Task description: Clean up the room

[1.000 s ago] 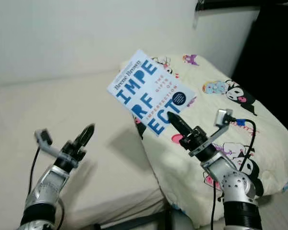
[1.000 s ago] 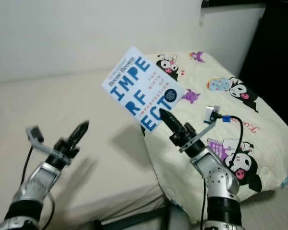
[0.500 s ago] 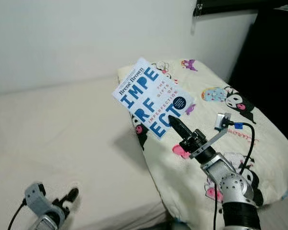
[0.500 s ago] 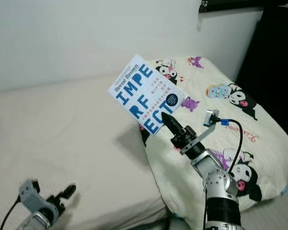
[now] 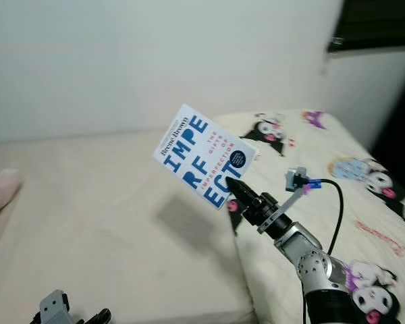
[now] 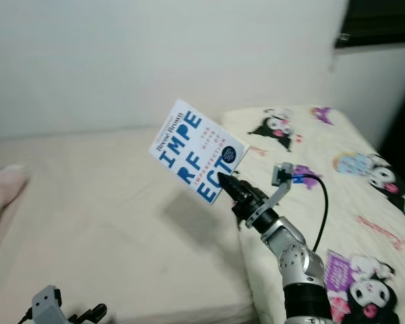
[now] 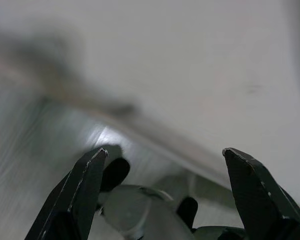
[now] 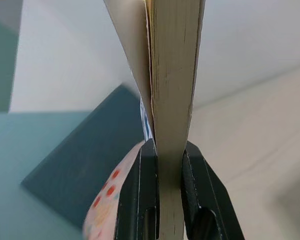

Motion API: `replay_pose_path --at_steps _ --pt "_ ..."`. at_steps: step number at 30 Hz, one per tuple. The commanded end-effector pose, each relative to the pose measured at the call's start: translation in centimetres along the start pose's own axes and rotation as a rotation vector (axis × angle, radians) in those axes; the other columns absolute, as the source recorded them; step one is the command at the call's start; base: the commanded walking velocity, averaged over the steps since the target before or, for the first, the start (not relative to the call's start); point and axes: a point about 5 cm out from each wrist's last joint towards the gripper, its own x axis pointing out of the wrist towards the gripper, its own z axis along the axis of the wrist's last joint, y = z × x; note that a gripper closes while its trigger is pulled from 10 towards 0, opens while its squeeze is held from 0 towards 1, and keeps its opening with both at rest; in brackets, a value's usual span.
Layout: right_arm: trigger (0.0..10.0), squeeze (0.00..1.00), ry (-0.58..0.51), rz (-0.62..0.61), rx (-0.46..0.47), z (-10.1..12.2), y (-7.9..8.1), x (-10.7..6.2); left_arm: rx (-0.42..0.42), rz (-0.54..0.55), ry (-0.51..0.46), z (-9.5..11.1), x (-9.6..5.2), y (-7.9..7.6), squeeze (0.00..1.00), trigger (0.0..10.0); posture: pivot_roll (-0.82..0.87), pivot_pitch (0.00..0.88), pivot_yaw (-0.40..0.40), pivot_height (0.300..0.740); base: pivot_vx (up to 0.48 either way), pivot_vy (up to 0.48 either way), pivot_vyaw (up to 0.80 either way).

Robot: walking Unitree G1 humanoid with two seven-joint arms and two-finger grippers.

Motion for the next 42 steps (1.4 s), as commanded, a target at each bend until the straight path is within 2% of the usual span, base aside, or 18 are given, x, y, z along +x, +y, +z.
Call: replay_pose_path --at_steps 1,12,15,18,22,27,30,31,32,33,39,42 --pt "0.0 0.0 -0.01 0.01 -0.017 0.0 0.0 0.0 0.014 0.019 0.042 -1.3 -0.3 0.5 0.0 10.0 -0.14 0.048 0.023 0.684 0.0 0.0 0.71" --pt "0.0 0.0 0.02 -0.043 -0.018 -1.1 -1.0 -0.4 0.053 0.018 0.054 -1.7 -0.3 0.3 0.0 10.0 -0.14 0.049 0.02 0.684 0.0 0.0 0.71" --pt "0.0 0.0 0.08 -0.153 -0.01 -2.8 -2.7 -1.3 0.087 0.013 0.076 -2.2 -0.2 0.0 0.0 10.0 -0.14 0.051 0.018 0.684 0.0 0.0 0.71" --pt "0.0 0.0 0.102 -0.183 -0.011 -3.3 -3.1 -1.7 0.092 0.012 0.081 -2.4 -0.2 -0.1 0.0 10.0 -0.14 0.051 0.018 0.684 0.0 0.0 0.71" --pt "0.0 0.0 0.153 -0.366 0.014 -5.3 -5.1 -3.5 0.124 0.011 0.091 -2.6 0.0 -0.7 0.0 10.0 -0.14 0.042 0.013 0.684 0.0 0.0 0.71" --pt "0.0 0.0 0.18 -0.461 0.032 -6.6 -6.0 -4.8 0.159 -0.009 0.098 -2.6 0.2 -1.3 0.0 10.0 -0.14 0.039 0.013 0.684 0.0 0.0 0.71" --pt "0.0 0.0 0.177 -0.487 0.036 -6.7 -6.2 -5.0 0.162 -0.012 0.097 -2.6 0.2 -1.4 0.0 10.0 -0.14 0.039 0.013 0.684 0.0 0.0 0.71" --pt "4.2 0.0 0.171 -0.519 0.044 -6.7 -6.5 -5.3 0.171 -0.015 0.098 -2.5 0.3 -1.5 0.0 10.0 -0.14 0.041 0.015 0.684 0.0 0.0 0.0" --pt "4.2 0.0 0.171 -0.519 0.044 -6.7 -6.5 -5.3 0.171 -0.015 0.098 -2.5 0.3 -1.5 0.0 10.0 -0.14 0.041 0.015 0.684 0.0 0.0 0.0" --pt "10.0 0.0 0.181 -0.562 0.037 -7.0 -6.9 -5.8 0.193 -0.021 0.107 -2.5 0.3 -1.5 0.0 10.0 -0.14 0.041 0.016 0.684 0.277 0.0 0.0" --pt "10.0 0.0 0.21 -0.583 0.029 -7.8 -7.1 -6.5 0.201 -0.028 0.109 -2.6 0.3 -1.6 0.0 10.0 -0.14 0.043 0.017 0.684 0.48 0.0 0.0" --pt "10.0 0.0 0.195 -0.623 0.035 -8.1 -7.4 -7.2 0.207 -0.03 0.121 -3.0 0.2 -1.7 0.0 10.0 -0.14 0.045 0.017 0.684 0.48 0.0 0.75"
